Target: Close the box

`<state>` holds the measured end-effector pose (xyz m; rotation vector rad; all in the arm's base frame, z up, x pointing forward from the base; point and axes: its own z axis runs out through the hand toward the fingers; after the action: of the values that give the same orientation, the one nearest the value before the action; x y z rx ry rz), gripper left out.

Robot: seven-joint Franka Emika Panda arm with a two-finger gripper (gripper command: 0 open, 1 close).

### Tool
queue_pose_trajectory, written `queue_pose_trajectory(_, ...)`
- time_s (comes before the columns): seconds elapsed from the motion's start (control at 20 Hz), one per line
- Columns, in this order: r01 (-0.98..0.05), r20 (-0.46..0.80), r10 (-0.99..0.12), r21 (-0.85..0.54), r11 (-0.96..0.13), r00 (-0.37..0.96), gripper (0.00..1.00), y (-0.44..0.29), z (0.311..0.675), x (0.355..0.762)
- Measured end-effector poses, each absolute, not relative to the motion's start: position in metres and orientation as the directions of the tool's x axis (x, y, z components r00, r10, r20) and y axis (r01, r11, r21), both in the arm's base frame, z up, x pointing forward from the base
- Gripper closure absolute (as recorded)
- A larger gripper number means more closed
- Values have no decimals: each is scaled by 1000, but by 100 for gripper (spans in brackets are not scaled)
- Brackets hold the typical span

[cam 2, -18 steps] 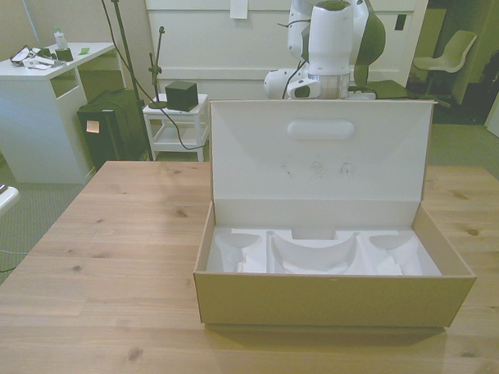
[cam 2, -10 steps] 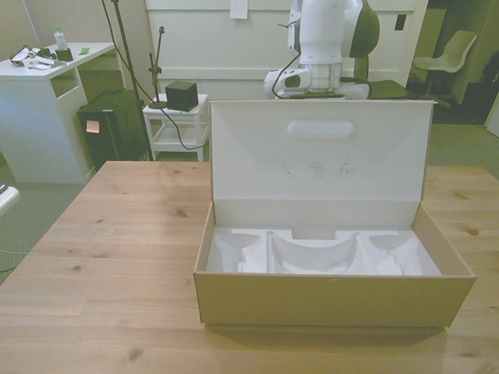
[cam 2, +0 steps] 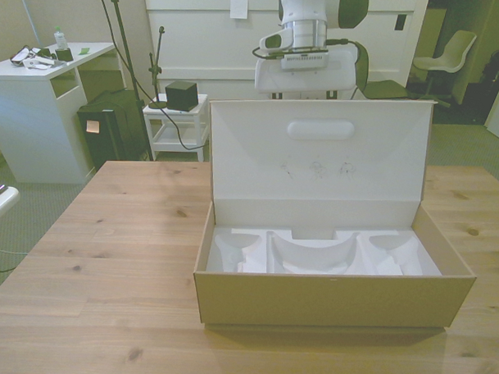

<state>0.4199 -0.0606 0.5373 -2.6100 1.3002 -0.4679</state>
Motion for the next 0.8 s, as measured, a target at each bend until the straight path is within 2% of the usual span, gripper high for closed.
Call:
queue_pose_trajectory(0.4,-691,295,-802,-408,-597,520,0,-63,561,461)
queue_pose_trajectory(0.8,-697,264,-802,-398,-596,535,0,-66,558,517)
